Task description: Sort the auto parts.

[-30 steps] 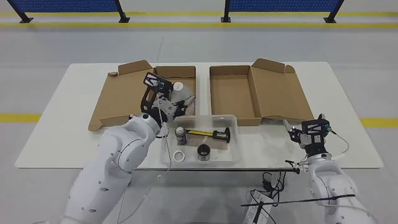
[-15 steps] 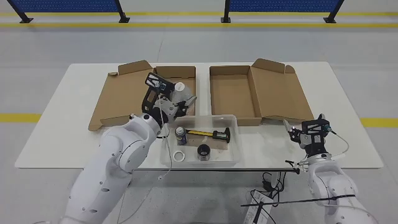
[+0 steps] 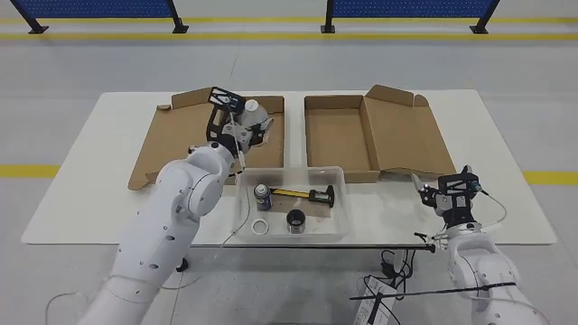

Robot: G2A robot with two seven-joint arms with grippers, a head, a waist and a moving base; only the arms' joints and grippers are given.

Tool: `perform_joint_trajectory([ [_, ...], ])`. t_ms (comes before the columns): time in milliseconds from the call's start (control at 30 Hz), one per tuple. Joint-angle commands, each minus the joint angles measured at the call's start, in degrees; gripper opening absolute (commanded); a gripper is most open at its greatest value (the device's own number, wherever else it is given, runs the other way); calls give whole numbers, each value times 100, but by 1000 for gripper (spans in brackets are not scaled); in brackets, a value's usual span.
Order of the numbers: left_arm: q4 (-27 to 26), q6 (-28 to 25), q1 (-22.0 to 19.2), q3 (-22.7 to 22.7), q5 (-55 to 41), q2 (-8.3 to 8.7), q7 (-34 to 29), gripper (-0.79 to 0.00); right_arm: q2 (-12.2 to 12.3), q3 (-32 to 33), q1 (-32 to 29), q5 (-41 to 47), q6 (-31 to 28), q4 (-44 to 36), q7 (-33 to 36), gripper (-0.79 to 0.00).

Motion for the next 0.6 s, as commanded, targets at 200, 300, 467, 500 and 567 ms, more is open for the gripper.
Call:
perform_joint_trajectory([
  [200, 631, 278, 72, -8, 96, -45, 275, -785, 0, 0, 0, 0, 0, 0, 0, 0],
  [300, 729, 355, 122, -99, 38, -49, 311, -785, 0, 0, 0, 0, 0, 0, 0, 0],
  [467, 877, 379, 160, -207, 9, -53, 324, -785, 0, 0, 0, 0, 0, 0, 0, 0],
  [500, 905, 359, 165, -216, -4, -56, 322, -785, 0, 0, 0, 0, 0, 0, 0, 0],
  [567, 951, 319, 176, -217, -10, -61, 336, -785, 0, 0, 0, 0, 0, 0, 0, 0],
])
